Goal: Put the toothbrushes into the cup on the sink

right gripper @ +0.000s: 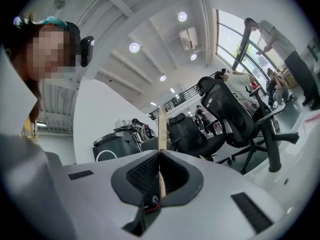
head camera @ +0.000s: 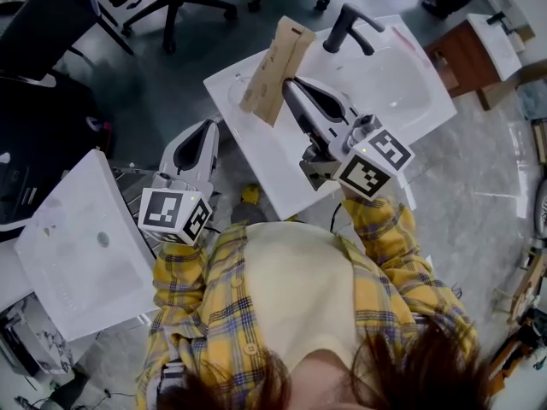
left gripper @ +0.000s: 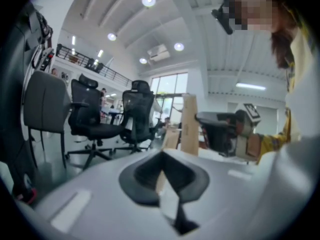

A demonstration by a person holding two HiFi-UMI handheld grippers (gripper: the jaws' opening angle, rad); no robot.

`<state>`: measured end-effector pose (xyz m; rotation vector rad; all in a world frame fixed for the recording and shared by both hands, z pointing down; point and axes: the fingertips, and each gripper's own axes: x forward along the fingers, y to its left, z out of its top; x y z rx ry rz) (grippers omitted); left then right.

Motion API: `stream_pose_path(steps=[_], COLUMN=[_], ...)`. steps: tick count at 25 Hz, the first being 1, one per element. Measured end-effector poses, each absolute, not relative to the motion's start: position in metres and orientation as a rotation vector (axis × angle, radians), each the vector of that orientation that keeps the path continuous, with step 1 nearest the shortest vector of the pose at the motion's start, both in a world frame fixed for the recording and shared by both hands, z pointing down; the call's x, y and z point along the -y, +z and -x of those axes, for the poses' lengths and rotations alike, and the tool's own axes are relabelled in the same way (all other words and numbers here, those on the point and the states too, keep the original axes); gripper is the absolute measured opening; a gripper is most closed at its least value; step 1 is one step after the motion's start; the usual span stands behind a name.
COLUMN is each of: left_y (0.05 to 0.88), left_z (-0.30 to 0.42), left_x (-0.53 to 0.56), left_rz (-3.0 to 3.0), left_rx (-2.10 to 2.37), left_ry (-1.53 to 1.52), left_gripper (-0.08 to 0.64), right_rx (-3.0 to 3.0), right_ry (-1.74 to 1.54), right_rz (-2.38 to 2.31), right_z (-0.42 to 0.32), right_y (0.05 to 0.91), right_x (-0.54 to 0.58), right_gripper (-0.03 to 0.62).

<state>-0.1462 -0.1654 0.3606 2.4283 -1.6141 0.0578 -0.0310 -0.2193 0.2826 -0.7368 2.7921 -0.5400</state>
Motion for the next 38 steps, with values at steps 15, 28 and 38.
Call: stream_pose_path(steps=[15,28,38], left_y=[0.377,0.383,0.380], left_z=[0.167,0.168,0.162], left_x=[0.156,0.158,0.164], left_rz=[-2.341,-2.353,-2.368], left_rx=[1.636,1.604,1.591], left_ry=[0.045,0.058,0.072], left_gripper=[0.009,0.009,0.009], right_rx=[-2.789,-2.900,-2.956], right_ry=[-0.332,-0.330,-0.374], right_rz=[0.858,0.922,0.936], right_z=[0.066,0.081,0.071], right_y=[0.306,0.349,0.362], right_x=[0.249,0.241,0.231], right_gripper=[0.017,0.017,0.018])
